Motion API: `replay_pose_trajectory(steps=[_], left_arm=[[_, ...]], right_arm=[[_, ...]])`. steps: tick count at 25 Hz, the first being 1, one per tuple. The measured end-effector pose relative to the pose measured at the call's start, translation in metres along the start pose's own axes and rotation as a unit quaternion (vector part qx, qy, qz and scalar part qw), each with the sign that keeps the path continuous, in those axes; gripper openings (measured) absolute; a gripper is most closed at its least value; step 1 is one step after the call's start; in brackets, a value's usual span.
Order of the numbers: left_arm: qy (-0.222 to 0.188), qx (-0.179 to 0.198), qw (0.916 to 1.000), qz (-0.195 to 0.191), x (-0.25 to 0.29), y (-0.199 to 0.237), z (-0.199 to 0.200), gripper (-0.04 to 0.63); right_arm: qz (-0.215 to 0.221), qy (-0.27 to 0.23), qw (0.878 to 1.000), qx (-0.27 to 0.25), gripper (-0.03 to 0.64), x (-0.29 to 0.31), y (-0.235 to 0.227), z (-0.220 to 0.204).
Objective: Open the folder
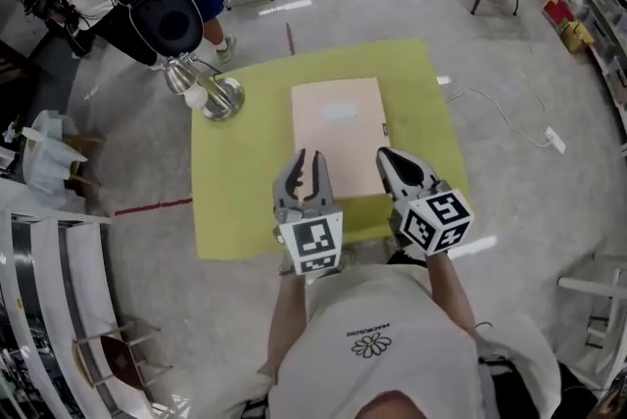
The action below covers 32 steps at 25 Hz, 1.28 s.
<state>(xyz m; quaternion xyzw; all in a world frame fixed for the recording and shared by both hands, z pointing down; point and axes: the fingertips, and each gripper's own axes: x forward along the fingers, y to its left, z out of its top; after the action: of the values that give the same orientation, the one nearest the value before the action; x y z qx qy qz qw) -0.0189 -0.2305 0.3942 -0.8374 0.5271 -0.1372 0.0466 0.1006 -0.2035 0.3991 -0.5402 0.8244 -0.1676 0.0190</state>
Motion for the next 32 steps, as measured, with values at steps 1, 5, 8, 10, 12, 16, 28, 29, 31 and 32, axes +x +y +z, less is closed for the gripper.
replay_pose_trajectory(steps=[1,5,8,10,12,16,28,29,31,32], left_arm=[[0.01,0.01,0.9999,-0.007,0.002,-0.001,-0.004,0.094],[0.073,0.042,0.9927,-0.086,0.011,-0.023,-0.03,0.149],[0.135,0.112,0.9702,-0.167,0.015,-0.048,-0.057,0.247],[0.159,0.164,0.9533,-0.198,0.013,-0.061,-0.072,0.249],[0.176,0.214,0.9346,-0.223,0.011,-0.077,-0.086,0.261],[0.198,0.313,0.8887,-0.27,0.011,-0.11,-0.115,0.261],[0.228,0.479,0.7833,-0.325,0.01,-0.135,-0.18,0.239],[0.227,0.478,0.7853,-0.321,0.009,-0.134,-0.179,0.239],[0.226,0.474,0.7897,-0.317,0.008,-0.133,-0.176,0.239],[0.226,0.473,0.791,-0.316,0.007,-0.133,-0.175,0.241]], right_arm=[[0.003,0.009,1.0,0.006,0.009,0.001,-0.002,-0.006],[0.012,0.036,0.998,0.042,0.009,-0.001,-0.015,-0.026],[0.025,0.044,0.994,0.092,0.012,-0.001,-0.027,-0.036],[0.033,0.046,0.989,0.136,0.06,-0.004,-0.035,-0.044],[0.032,0.042,0.982,0.184,0.067,-0.01,-0.046,-0.054],[0.035,0.042,0.956,0.289,0.114,-0.025,-0.069,-0.08],[0.057,0.064,0.85,0.52,0.12,-0.029,-0.105,-0.176],[0.061,0.072,0.848,0.522,0.12,-0.028,-0.102,-0.18],[0.061,0.087,0.845,0.523,0.118,-0.029,-0.1,-0.188],[0.06,0.09,0.841,0.53,0.11,-0.029,-0.1,-0.191]])
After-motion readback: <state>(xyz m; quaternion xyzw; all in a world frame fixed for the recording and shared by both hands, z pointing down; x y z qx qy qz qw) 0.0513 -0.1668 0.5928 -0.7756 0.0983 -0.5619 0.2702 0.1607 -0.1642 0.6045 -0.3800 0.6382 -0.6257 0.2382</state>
